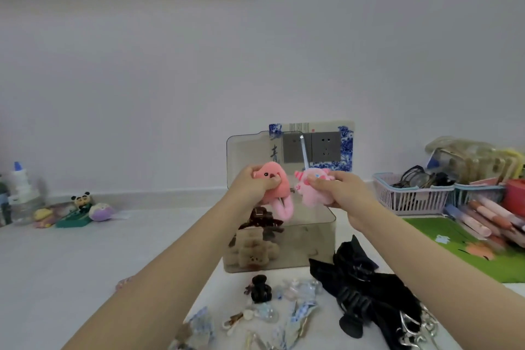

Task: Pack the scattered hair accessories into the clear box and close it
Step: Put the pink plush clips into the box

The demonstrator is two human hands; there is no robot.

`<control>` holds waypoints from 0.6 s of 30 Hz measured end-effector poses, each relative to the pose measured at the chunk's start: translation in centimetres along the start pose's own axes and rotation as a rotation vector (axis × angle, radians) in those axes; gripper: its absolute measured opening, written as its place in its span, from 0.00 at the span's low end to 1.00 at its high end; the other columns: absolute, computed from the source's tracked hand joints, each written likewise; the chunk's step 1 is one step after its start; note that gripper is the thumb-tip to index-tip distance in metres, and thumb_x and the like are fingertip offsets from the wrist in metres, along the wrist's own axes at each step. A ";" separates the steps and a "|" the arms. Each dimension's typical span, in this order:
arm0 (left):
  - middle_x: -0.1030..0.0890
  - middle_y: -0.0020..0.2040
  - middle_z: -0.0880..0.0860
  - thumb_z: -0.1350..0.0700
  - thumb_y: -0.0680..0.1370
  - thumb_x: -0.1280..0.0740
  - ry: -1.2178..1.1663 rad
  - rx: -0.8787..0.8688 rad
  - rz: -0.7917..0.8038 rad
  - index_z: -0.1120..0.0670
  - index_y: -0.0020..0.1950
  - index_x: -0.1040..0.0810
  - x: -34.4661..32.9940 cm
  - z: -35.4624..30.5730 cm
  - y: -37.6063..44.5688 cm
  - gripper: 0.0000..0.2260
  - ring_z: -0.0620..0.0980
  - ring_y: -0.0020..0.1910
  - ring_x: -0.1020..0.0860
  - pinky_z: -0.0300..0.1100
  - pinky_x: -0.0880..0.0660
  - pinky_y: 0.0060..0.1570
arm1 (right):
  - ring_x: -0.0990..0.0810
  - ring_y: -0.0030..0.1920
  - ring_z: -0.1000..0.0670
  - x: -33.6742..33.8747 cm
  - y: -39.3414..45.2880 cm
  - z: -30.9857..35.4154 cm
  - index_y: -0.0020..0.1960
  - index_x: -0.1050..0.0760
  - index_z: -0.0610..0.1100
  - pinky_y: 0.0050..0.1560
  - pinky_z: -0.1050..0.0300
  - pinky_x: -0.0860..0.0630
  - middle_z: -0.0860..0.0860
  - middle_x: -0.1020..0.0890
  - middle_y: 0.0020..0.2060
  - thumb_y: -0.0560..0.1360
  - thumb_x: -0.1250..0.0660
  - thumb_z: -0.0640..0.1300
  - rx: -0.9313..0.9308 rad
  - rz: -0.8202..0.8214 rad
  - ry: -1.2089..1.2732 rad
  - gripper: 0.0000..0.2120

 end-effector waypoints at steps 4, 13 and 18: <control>0.25 0.62 0.60 0.65 0.73 0.29 0.117 0.093 0.075 0.60 0.65 0.29 -0.7 0.3 4.0 0.21 0.58 0.54 0.22 0.47 0.20 0.45 | 0.22 0.36 0.51 0.5 3.2 -0.3 0.45 0.25 0.40 0.34 0.61 0.25 0.48 0.22 0.37 0.67 0.25 0.43 -0.022 -0.024 -0.221 0.12; 0.23 0.45 0.56 0.62 0.75 0.30 0.530 0.171 0.320 0.56 0.47 0.29 -4.7 3.6 9.4 0.08 0.54 0.40 0.20 0.50 0.19 0.47 | 0.23 0.42 0.51 0.6 8.0 -0.8 0.46 0.30 0.47 0.42 0.57 0.27 0.51 0.22 0.41 0.70 0.31 0.52 0.108 0.003 -0.822 0.11; 0.20 0.38 0.55 0.59 0.75 0.30 0.633 0.203 0.380 0.54 0.41 0.28 -6.8 5.8 10.9 0.08 0.57 0.40 0.17 0.53 0.20 0.52 | 0.21 0.47 0.49 0.2 9.1 -1.5 0.48 0.26 0.48 0.48 0.55 0.24 0.50 0.19 0.45 0.71 0.35 0.53 0.130 -0.003 -0.934 0.11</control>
Point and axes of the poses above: each hand's wrist, its own y-axis towards the middle knuckle, its own x-axis out of the back of the hand, z = x × y, the point moved 6 cm from there along y, towards the middle knuckle
